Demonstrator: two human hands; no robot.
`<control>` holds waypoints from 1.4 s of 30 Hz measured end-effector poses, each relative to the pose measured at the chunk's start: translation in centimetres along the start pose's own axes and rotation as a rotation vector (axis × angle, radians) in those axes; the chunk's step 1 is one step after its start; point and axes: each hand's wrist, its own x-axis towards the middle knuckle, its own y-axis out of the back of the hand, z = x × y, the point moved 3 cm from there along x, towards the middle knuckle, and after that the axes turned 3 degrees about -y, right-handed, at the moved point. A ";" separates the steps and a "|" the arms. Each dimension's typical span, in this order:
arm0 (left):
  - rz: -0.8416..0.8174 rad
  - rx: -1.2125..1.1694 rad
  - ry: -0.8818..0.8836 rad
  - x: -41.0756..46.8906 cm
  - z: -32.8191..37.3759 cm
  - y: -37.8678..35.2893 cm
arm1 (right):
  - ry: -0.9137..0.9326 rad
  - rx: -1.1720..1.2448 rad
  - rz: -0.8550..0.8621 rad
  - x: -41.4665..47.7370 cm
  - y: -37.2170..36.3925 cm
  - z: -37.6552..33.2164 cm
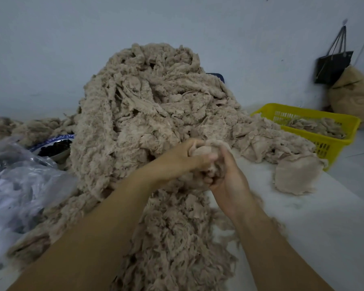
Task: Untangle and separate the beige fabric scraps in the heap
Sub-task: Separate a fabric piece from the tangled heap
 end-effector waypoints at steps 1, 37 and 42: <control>-0.014 0.104 -0.012 0.1 -0.1 -0.1 | 0.000 -0.040 0.003 -0.1 -0.1 0.3; 0.488 -0.878 0.120 -6.4 -5.9 0.8 | 0.122 -0.516 0.122 -1.0 -0.8 2.6; 0.339 -0.887 0.179 -7.5 -7.0 1.3 | 0.031 -0.185 0.091 -0.9 -0.1 1.5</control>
